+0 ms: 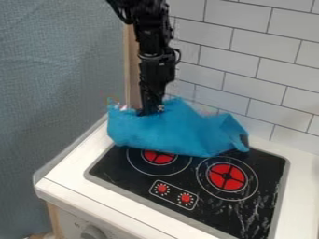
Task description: Fold cloth from bottom to top
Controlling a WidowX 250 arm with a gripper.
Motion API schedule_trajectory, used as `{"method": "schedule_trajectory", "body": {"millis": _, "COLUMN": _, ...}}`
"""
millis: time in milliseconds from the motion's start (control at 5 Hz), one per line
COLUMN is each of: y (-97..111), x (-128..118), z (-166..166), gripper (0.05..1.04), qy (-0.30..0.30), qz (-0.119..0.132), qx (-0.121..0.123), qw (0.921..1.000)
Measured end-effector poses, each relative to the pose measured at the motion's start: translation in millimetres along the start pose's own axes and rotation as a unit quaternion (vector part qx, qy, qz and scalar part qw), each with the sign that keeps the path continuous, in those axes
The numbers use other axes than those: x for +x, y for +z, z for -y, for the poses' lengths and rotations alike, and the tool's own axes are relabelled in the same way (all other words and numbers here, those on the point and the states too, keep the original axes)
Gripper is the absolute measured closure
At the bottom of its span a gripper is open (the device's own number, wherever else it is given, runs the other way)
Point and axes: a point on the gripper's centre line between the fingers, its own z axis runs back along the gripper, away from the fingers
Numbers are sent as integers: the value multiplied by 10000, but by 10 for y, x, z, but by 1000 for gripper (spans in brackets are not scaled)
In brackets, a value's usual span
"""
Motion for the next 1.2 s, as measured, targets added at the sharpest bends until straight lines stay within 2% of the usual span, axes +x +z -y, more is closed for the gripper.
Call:
{"method": "schedule_trajectory", "body": {"millis": 200, "y": -210, "x": -43, "z": -1, "gripper": 1019, "qy": -28, "qz": -152, "qx": -18, "qw": 9999}}
{"method": "schedule_trajectory", "body": {"millis": 400, "y": -224, "x": -35, "z": -34, "gripper": 1002, "qy": 31, "qz": -186, "qx": 41, "qw": 9998}}
{"method": "schedule_trajectory", "body": {"millis": 600, "y": -216, "x": -33, "z": -48, "gripper": 842, "qy": 194, "qz": -173, "qx": 94, "qw": 9996}}
{"method": "schedule_trajectory", "body": {"millis": 800, "y": -258, "x": -62, "z": 4, "gripper": 573, "qy": 249, "qz": -204, "qx": 42, "qw": 9995}}
{"method": "schedule_trajectory", "body": {"millis": 1000, "y": -193, "x": -33, "z": 18, "gripper": 288, "qy": 275, "qz": -98, "qx": 12, "qw": 9996}}
{"method": "schedule_trajectory", "body": {"millis": 1200, "y": -58, "x": -3, "z": 12, "gripper": 71, "qy": 302, "qz": 18, "qx": 55, "qw": 9995}}
